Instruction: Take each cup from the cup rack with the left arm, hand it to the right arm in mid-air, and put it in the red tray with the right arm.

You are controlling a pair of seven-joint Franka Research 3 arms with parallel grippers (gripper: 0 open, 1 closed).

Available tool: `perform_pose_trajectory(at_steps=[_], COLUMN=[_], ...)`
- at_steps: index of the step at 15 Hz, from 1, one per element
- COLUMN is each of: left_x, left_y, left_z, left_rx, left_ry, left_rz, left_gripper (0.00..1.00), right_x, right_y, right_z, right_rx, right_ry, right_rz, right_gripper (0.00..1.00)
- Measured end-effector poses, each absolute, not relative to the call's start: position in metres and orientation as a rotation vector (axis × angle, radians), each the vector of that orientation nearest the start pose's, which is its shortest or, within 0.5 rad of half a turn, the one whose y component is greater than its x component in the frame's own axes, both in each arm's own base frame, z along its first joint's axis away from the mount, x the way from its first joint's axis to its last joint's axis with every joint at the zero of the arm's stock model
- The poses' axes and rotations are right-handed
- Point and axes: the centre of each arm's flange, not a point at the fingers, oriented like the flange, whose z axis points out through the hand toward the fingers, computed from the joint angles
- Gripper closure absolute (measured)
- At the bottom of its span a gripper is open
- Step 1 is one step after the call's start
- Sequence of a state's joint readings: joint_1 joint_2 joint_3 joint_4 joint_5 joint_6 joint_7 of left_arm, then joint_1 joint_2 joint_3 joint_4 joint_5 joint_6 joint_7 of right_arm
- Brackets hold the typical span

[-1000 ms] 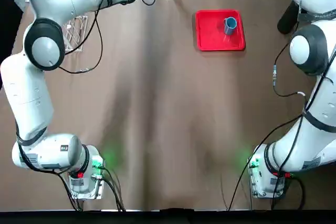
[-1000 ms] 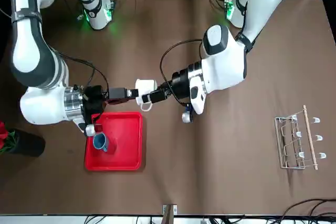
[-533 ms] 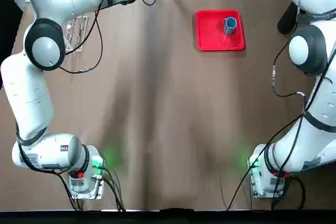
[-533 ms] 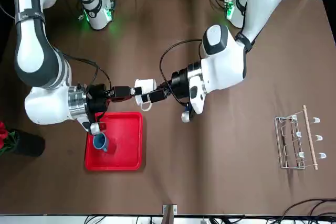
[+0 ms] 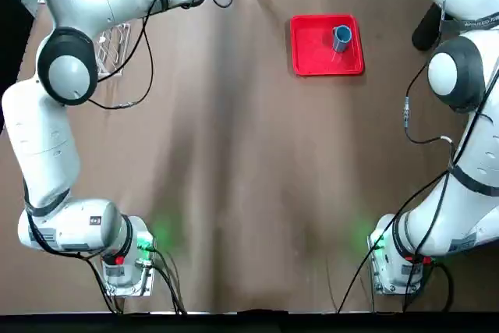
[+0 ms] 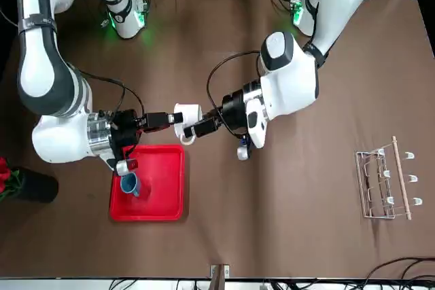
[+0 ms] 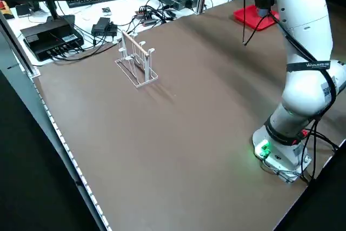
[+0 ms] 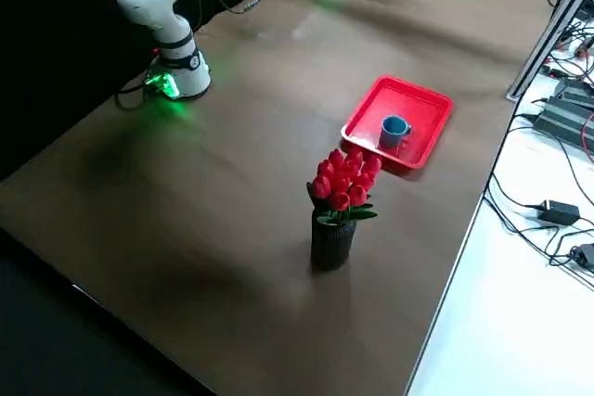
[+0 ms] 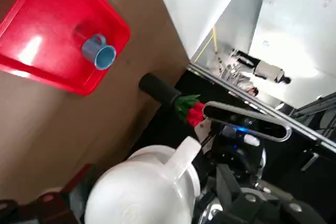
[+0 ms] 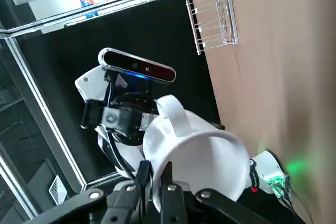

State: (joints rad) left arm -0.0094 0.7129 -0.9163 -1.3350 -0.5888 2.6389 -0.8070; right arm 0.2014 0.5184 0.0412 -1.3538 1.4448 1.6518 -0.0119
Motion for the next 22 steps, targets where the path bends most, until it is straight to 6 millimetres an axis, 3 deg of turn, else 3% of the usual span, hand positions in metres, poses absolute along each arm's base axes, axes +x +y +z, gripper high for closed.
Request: perform_pose_trajectory(at_steps=[4, 6, 9, 12, 16, 19, 22], left_x=[0.622, 0.635, 0.657, 0.673, 0.678, 0.675, 0.675], left_y=[-0.439, -0.421, -0.383, -0.332, -0.271, -0.234, -0.192], left_z=[0.509, 0.510, 0.509, 0.486, 0.466, 0.469, 0.481], left_rx=[1.832, 1.831, 1.881, 2.182, 2.525, 2.683, 2.785], left_ry=[0.690, 0.706, 0.705, 0.579, 0.425, 0.239, 0.050], left_rz=[-0.210, -0.154, -0.082, -0.067, -0.048, -0.042, -0.015], left_gripper=[0.00, 0.00, 0.00, 0.00, 0.00, 0.00, 0.00], right_x=[0.666, 0.664, 0.664, 0.670, 0.683, 0.693, 0.700], right_y=[0.259, 0.258, 0.250, 0.217, 0.174, 0.166, 0.167], right_z=[0.495, 0.488, 0.467, 0.452, 0.435, 0.418, 0.370], right_rx=[-1.706, -1.765, -1.897, -2.049, -2.297, -2.469, -2.605], right_ry=[0.069, 0.056, 0.037, 0.041, 0.051, 0.041, 0.012], right_rz=[0.353, 0.359, 0.371, 0.352, 0.256, 0.151, 0.153], right_gripper=[0.88, 0.89, 0.91, 0.91, 0.91, 0.91, 0.91])
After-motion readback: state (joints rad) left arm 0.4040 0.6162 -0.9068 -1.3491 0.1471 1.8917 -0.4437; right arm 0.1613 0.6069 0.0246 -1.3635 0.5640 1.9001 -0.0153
